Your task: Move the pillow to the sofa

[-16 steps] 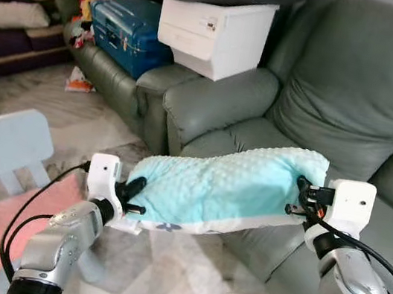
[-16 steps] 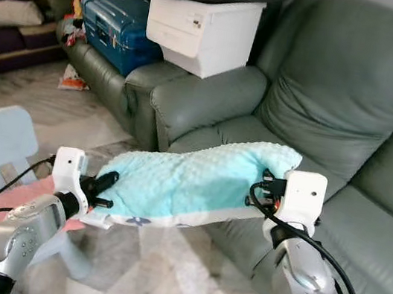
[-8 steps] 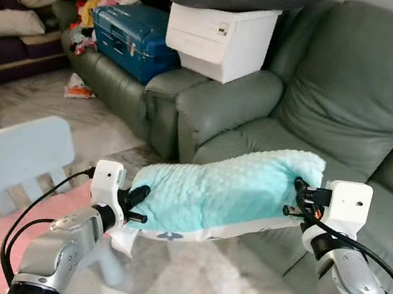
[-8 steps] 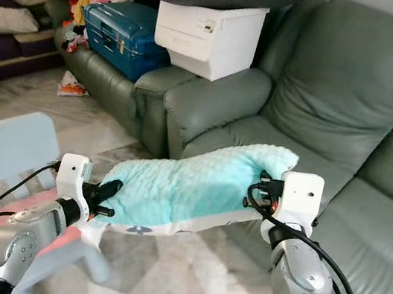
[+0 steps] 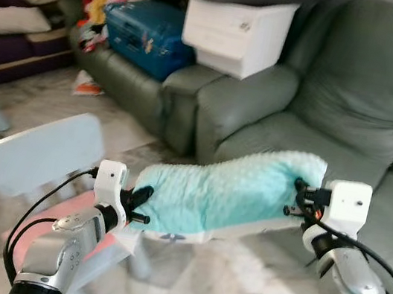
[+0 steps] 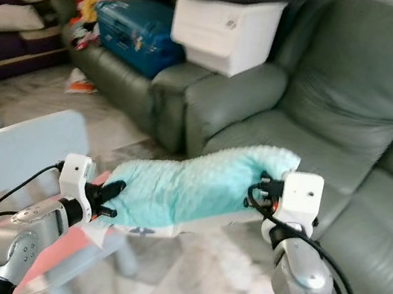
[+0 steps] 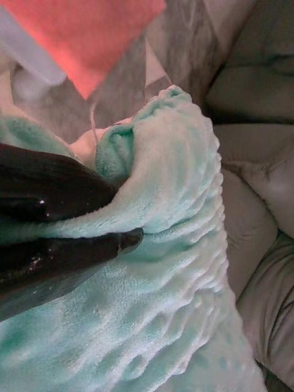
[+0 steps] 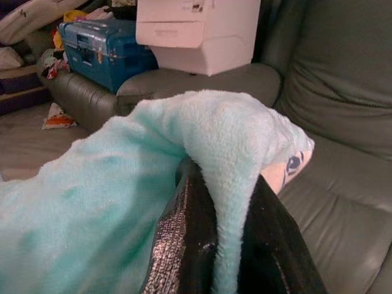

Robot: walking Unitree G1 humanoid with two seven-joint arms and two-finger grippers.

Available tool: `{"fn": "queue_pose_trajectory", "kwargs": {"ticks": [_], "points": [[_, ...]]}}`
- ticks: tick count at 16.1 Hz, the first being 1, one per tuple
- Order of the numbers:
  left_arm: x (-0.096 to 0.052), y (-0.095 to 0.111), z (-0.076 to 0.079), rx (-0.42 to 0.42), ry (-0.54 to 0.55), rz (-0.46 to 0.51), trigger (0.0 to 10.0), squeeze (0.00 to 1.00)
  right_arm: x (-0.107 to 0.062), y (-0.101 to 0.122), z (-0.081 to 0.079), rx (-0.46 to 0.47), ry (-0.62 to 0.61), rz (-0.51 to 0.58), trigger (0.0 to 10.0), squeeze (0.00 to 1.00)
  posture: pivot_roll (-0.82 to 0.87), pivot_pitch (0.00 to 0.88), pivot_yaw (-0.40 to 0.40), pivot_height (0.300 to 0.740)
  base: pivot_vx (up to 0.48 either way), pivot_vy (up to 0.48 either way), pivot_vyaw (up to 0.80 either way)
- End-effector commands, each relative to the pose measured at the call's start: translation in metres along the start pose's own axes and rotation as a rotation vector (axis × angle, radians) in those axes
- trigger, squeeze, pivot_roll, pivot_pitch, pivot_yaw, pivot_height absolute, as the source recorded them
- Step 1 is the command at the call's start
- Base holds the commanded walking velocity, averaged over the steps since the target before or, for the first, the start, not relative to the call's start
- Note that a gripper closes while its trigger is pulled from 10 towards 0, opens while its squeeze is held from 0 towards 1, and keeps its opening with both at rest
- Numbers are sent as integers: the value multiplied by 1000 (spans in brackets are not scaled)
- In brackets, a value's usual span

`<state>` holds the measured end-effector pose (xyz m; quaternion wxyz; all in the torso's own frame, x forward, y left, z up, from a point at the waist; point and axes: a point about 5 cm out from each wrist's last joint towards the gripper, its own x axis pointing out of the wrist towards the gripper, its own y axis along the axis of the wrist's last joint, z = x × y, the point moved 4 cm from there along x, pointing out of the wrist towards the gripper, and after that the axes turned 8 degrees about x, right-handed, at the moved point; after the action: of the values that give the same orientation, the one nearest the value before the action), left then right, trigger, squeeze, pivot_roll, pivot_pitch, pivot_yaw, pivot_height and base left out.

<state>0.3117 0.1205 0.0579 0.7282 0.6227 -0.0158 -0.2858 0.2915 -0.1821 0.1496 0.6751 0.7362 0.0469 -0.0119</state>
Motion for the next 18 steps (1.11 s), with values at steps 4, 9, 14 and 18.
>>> {"fn": "queue_pose_trajectory", "kwargs": {"ticks": [4, 9, 14, 18], "points": [[3, 13, 5, 112, 9, 58, 10000, 0, -1, 3, 2, -11, -9, 10, 10000, 0, -239, 0, 50, 740, 0, 0, 0], [1, 25, -6, 175, 49, 149, 10000, 0, -1, 1, 4, -15, -14, 2, 10000, 0, -234, 0, 46, 740, 0, 0, 0], [4, 28, 2, 83, -7, 170, 10000, 0, -2, 0, 3, -7, -14, -3, 10000, 0, -242, 0, 50, 740, 0, 0, -378], [4, 26, 8, 73, -42, 164, 10000, 0, -3, 0, 4, -4, -17, -2, 10000, 0, -246, 0, 50, 740, 0, 0, -222]]}}
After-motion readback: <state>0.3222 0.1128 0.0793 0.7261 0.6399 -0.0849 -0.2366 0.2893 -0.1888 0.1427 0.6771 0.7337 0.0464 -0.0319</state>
